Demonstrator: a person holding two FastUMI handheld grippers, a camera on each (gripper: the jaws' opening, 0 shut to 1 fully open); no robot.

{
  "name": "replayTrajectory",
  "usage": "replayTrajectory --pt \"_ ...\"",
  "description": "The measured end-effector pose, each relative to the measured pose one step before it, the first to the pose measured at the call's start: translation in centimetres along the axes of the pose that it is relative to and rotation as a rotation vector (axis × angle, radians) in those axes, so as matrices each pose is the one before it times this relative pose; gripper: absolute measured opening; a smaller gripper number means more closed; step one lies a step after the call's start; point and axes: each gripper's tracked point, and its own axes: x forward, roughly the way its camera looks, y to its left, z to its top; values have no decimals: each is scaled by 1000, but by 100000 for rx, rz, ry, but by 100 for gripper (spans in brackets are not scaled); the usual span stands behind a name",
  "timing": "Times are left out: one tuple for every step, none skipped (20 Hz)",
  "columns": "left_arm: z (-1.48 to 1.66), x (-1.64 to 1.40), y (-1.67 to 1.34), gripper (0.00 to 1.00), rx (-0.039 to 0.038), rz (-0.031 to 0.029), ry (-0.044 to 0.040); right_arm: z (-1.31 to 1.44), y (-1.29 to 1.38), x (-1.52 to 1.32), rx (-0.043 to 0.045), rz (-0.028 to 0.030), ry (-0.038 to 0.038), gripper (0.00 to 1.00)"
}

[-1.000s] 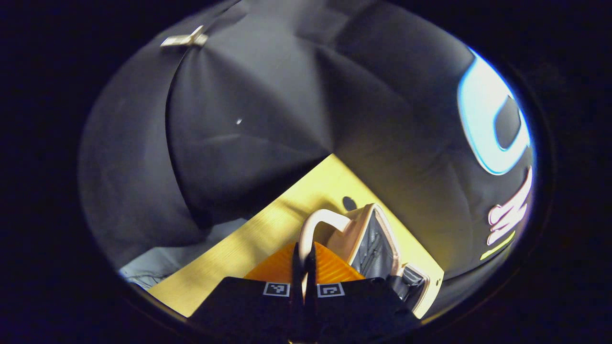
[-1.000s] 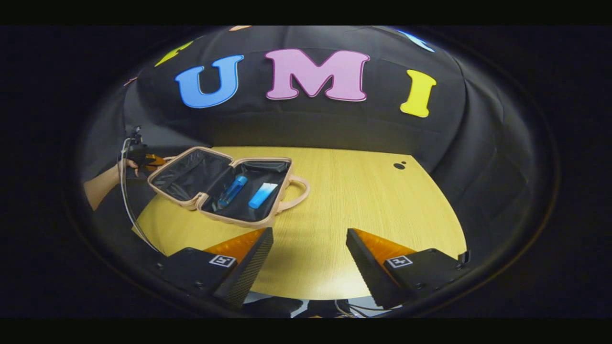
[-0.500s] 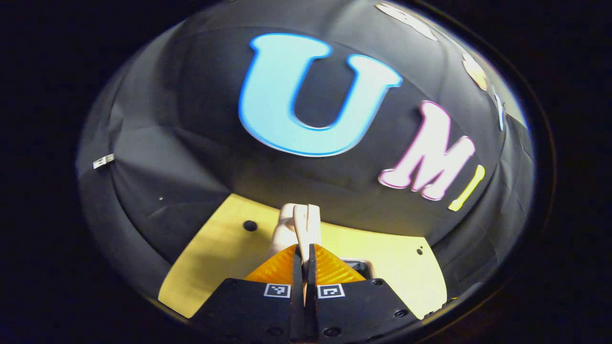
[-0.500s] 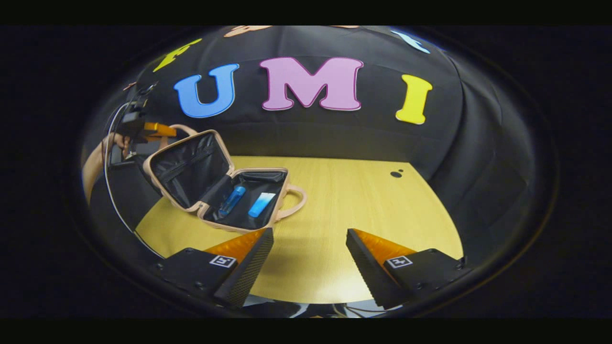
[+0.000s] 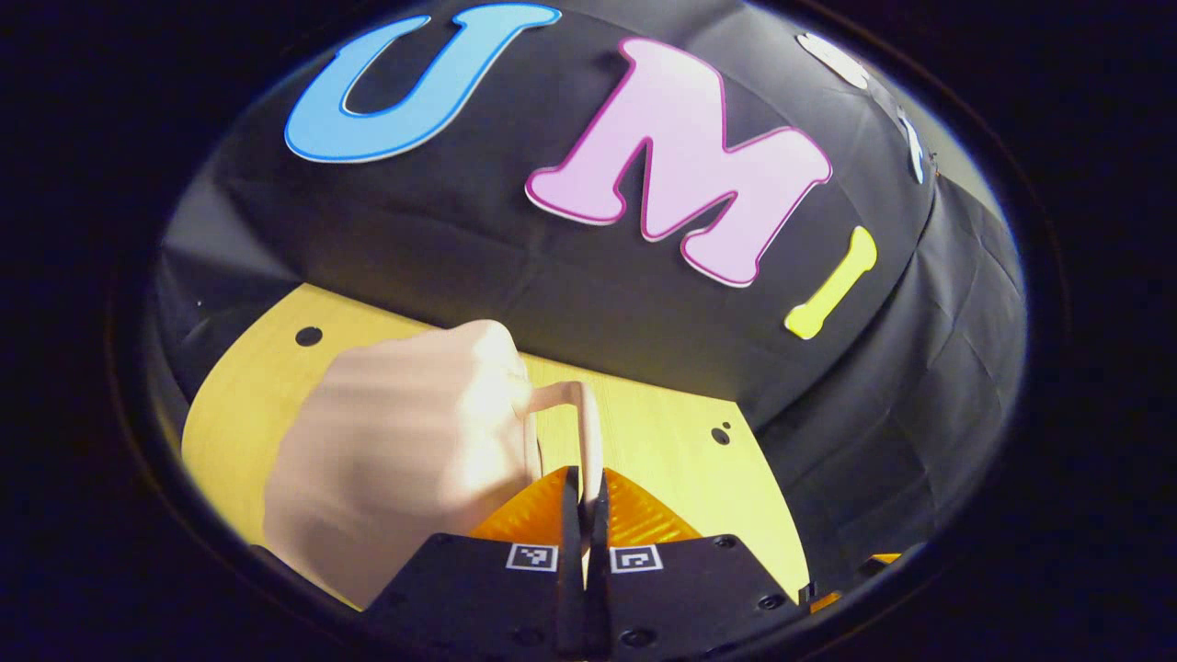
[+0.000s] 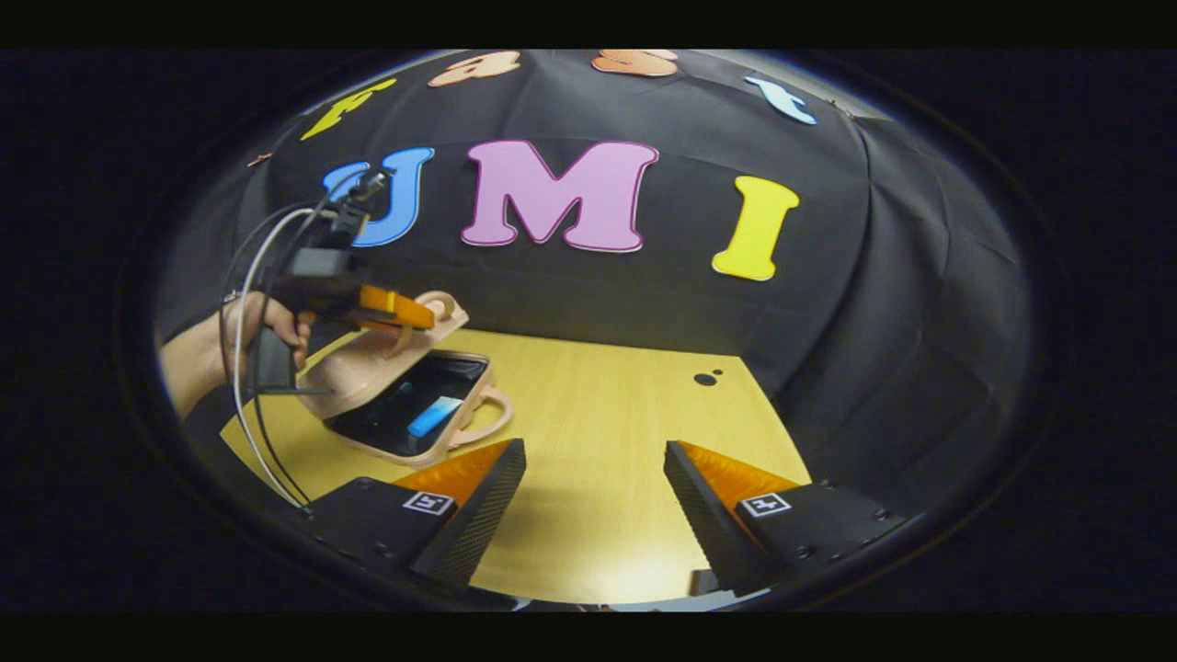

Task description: First open the suitcase, pack the skin care products into it, and then close the suitcase.

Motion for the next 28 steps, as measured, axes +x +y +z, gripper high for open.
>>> replayTrajectory --pt "-1580 1317 -227 6 1086 3048 2970 -282 -948 298 274 549 526 96" --pt "-1605 1321 -278 6 1329 3007 2593 -402 -768 370 995 1006 1080 96" --pt "-1583 1129 -254 6 866 3172 3133 -337 -873 502 1395 727 1571 96" --pt "-1316 1551 -44 6 646 3331 3333 -378 -810 351 1599 832 1583 96" --pt "-1137 999 330 6 220 3065 3066 -113 -759 418 1215 764 905 96" --pt "-795 625 -50 6 176 1502 1265 69 -810 307 -172 479 88 96" --pt "-361 180 -213 7 -170 801 85 220 -639 371 -1212 696 -646 96" --pt "-283 -245 -172 8 -220 1072 -370 115 -722 387 -1514 198 -409 96" --pt "25 -240 -246 11 49 432 -586 -148 -530 362 -777 857 146 96" --pt "49 -40 -313 19 -153 -493 -495 -136 -272 301 238 1094 589 96" --pt "79 -506 -481 26 -1001 -974 -529 86 -272 182 1109 650 376 96" --pt "51 -973 -593 43 -1476 -1889 -1314 335 -249 22 1756 288 -840 96" --pt "428 -1210 -368 48 -1343 -1608 -2555 595 -310 -28 1574 -598 -1457 96" --pt "213 -1497 -259 55 -1276 -1632 -4024 490 -273 -117 1404 -1094 -1587 96" --pt "696 -1945 -236 59 -813 -693 -5173 229 -53 -95 1293 -992 -1430 96" --pt "844 -2130 -153 70 180 -455 -5778 -105 3 49 1242 -1073 -462 96" --pt "1064 -2484 -168 76 1202 -741 -5940 -720 264 -74 1847 -580 2111 96" --pt "1053 -2247 -261 87 2032 -1582 -5517 -914 289 -303 3072 -580 2856 96" --pt "1133 -2554 -12 90 2513 -1513 -5503 -636 462 -317 3869 -465 1241 96" --pt "1373 -2288 114 95 2193 -862 -6060 -419 584 -364 3522 -352 393 98" --pt "1724 -2251 435 96 1763 250 -5926 -554 682 -572 2226 -570 672 98" --pt "1573 -2080 720 96 1319 1364 -5466 -601 529 -752 964 -630 812 98" --pt "1220 -1826 528 96 1660 138 -4792 -557 773 -853 610 -226 -402 98" --pt "936 -1553 600 96 2516 -120 -4314 -160 856 -801 226 291 -1377 98" --pt "678 -1506 790 96 3213 917 -3376 23 784 -734 15 532 -1644 98" --pt "329 -602 906 96 3754 1221 -2274 80 877 -836 47 354 -2608 98" --pt "70 -652 877 96 3253 1461 -1425 -56 779 -818 355 667 -2002 98" --pt "-106 -741 593 96 2611 366 -222 69 938 -652 495 1082 -1789 98"
